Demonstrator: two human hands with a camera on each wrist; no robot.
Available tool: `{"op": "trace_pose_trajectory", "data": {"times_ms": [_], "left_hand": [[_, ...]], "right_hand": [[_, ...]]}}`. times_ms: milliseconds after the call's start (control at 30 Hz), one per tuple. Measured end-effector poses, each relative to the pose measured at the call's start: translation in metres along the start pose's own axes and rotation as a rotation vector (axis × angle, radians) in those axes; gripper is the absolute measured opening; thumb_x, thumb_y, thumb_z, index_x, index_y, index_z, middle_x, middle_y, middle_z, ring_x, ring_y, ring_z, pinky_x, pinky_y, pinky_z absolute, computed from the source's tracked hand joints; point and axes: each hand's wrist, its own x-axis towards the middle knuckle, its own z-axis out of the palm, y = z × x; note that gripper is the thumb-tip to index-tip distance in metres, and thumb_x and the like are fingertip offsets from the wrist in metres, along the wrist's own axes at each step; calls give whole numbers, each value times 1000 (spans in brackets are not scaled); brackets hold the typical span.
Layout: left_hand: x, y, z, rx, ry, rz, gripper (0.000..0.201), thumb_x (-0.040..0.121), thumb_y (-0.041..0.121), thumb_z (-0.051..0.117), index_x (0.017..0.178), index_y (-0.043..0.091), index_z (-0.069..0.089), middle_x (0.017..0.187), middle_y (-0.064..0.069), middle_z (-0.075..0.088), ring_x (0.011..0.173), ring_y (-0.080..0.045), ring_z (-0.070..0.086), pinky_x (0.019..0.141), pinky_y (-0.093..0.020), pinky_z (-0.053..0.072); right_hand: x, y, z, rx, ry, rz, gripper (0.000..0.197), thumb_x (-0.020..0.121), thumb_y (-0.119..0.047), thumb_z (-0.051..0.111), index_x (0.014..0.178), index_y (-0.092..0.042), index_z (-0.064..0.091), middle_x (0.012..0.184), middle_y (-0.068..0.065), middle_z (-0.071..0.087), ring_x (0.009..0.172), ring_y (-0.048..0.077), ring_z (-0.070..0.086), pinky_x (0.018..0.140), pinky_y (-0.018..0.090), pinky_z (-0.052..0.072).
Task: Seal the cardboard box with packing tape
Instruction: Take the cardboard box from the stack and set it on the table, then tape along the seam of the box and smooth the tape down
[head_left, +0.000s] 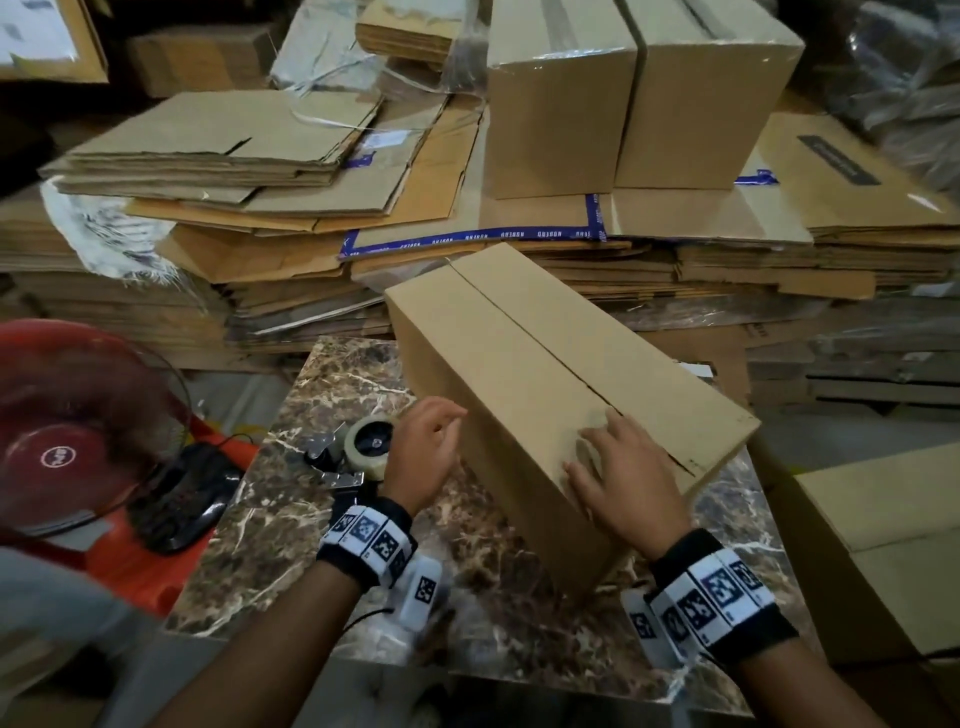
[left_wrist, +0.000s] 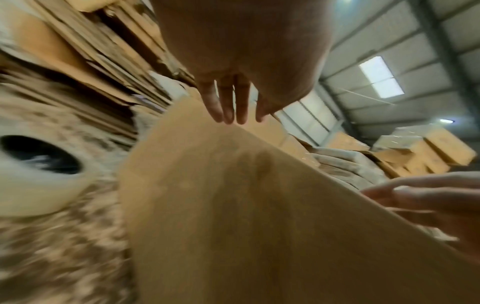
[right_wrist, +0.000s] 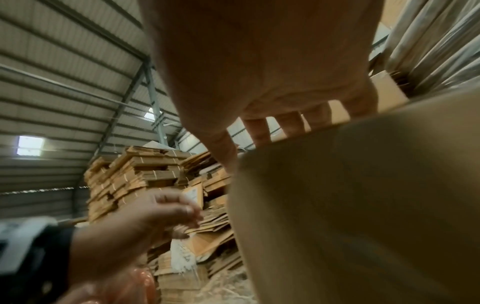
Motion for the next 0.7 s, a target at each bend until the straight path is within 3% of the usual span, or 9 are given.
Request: {"op": "trace_pose_trajectory", "data": {"times_ms": [67,167,267,367,467,567,633,700], "left_hand": [[-13,-36,-11,68,125,-156,11,90,4,61,93,8,71,93,-4,67,87,-17,60,79,-32,52],[-38,-101,-30,193,194,-486,11,86,14,65,92,5,67,96,-15,65,93,-32,61,81,-43,51],[-64,-156,-39,252,55,-736,51,76,43,72,103,0,64,105,-21,65,102,-41,60,84,-46,51],[-84,-187,-35,179,-124,-923,70,70,54,80,110,-1,62,105,-21,69,96,-38,65,77,-41,52],[-95,-205,-27,13,-249,-956,55,74,41,83,109,1,64,102,-18,70,89,-32,65,72,-35,48],[-95,-202,-29,-182,-230,-992,34,81,24,80,102,3,63,94,-16,67,83,-30,62,72,-38,52],[-91,-195,-38,-303,-198,-985,24,83,14,76,101,6,62,90,-12,68,80,-30,64,73,-40,54],[-86,-184,-49,-368,-171,-955,17,85,11,74,98,8,64,84,-10,68,76,-27,65,65,-35,54]], "right_hand": [[0,-27,3,97,18,-64,46,94,-47,52,133,-22,55,155,8,38,144,24,30,115,47,34],[6,-69,21,115,13,-136,44,94,-46,53,130,-22,58,155,6,38,144,23,30,118,45,30],[15,-105,50,91,35,-211,36,94,-45,51,121,-25,64,153,4,43,145,21,30,121,46,20],[26,-129,87,112,-37,-288,32,93,-39,52,115,-20,68,147,5,50,143,23,34,118,45,28],[40,-139,128,173,-185,-249,27,93,-32,56,110,-16,69,135,3,59,132,24,46,107,40,41],[51,-141,162,326,-319,-107,22,93,-27,59,108,-16,72,117,2,71,107,19,63,88,29,49],[57,-143,177,385,-401,-23,22,95,-28,59,107,-15,72,106,2,74,90,13,64,76,26,46],[62,-146,188,460,-442,9,28,96,-30,57,92,-7,73,87,6,72,76,14,59,69,32,45]]}}
